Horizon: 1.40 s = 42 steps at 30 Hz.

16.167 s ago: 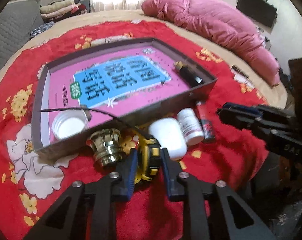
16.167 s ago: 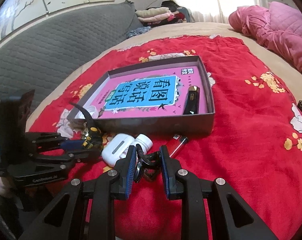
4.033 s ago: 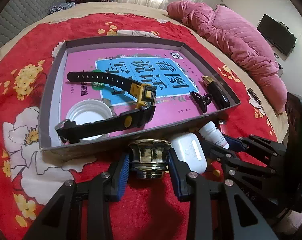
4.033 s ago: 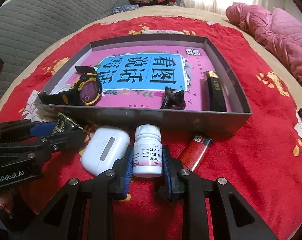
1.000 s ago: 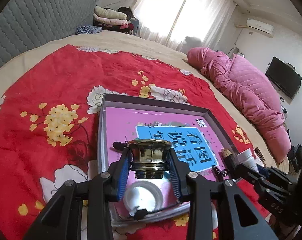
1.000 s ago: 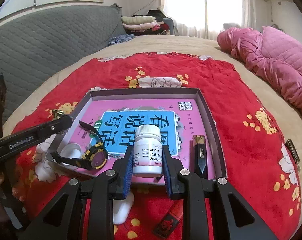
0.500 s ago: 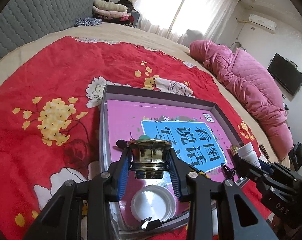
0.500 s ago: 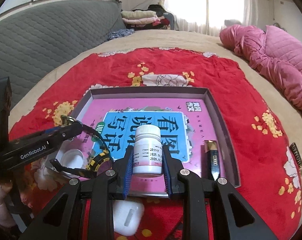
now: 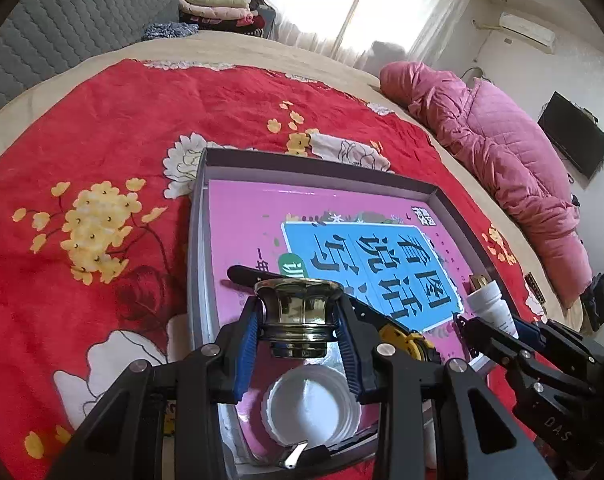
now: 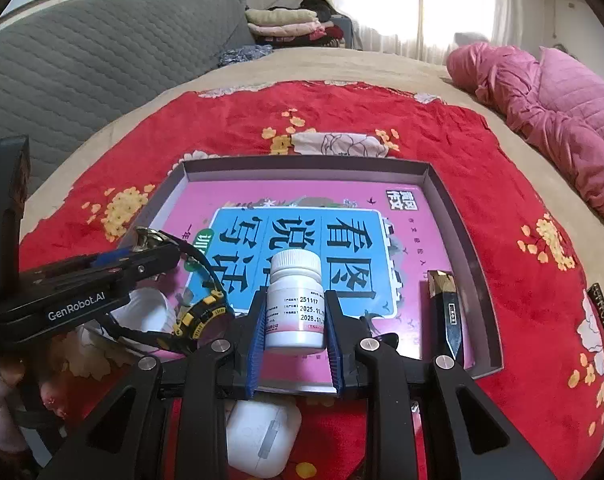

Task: Organize rigid objects
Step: 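Lift the pill bottle over the box with the right gripper while the left carries the knob there, then lower the pill bottle into the box and open the right gripper while the left lowers the knob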

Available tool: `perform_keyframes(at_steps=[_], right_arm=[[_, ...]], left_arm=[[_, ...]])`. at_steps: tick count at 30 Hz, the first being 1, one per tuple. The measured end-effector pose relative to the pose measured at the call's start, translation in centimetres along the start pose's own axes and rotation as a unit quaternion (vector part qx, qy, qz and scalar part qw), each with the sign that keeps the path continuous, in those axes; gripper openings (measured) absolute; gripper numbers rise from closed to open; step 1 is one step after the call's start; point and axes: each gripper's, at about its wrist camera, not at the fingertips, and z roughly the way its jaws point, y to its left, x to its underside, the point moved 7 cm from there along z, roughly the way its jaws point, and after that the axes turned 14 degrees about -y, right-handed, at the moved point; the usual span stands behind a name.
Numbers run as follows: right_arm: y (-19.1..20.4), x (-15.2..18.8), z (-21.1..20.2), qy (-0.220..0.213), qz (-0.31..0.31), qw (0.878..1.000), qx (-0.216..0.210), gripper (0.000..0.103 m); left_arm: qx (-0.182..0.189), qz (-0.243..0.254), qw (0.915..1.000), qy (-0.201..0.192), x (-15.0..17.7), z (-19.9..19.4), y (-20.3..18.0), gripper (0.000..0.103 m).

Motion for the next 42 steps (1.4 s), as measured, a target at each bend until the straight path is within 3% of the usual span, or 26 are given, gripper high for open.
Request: perform_keyframes(at_steps=[13,25,42], right_arm=[[0.3,1.4,1.3,0.024,-0.006,1.0,-0.007,0.027],[0.4,1.9,2.0,0.041,-0.007,0.999,-0.01,0.027],[0.6,2.7,2.8,0.062,-0.001,0.998,-0.011,0.027]], left_arm=[[0.019,-0.007,0.9997,0.011,0.3,0.1,-0.1,0.037],[-0.014,0.049,0.9985,0.017,0.8,0.5,-0.5,0.037],[-0.031,0.084,0.9958,0.02,1.2,0.5,-1.0,0.037]])
